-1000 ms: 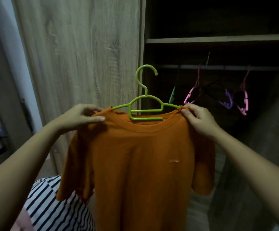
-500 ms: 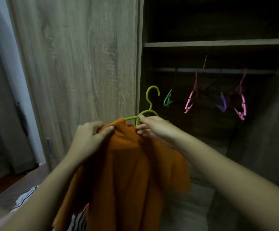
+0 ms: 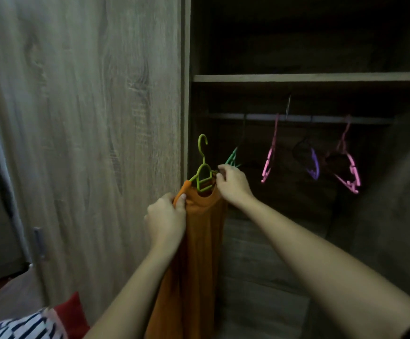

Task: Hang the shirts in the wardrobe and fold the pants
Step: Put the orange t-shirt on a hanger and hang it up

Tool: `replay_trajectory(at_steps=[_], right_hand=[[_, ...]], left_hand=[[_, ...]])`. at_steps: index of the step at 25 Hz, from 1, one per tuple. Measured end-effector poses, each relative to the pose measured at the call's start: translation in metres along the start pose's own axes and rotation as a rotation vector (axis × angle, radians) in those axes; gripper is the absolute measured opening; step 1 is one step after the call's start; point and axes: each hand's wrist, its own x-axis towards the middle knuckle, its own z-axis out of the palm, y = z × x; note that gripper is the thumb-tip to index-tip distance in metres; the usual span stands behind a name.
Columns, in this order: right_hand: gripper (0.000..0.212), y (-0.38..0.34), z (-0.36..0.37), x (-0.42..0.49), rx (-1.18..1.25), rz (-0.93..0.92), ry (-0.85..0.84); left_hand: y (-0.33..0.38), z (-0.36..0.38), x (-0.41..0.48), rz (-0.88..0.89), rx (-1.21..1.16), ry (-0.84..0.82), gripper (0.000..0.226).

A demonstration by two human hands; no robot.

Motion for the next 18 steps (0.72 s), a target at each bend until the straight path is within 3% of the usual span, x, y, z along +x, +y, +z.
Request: replay_trajectory(at_steps=[9,13,18], right_hand=[[0.093,0.044,0.014,0.107,0.42,0.284,0.197],[0.075,0.068,0.007,0.112,0.45,0.263,0.26],[0.057,0.089,-0.017,0.097,0.03,0.092,0.302]], left_hand=[[0.034,0.084,0.07,0.054,-0.084,0.064,0.022],[0.052,0.109,0.09,0.084,-0.097,0.071,0.022],[0.087,0.147,0.12,0.08,-0.009,0.208,0.027]])
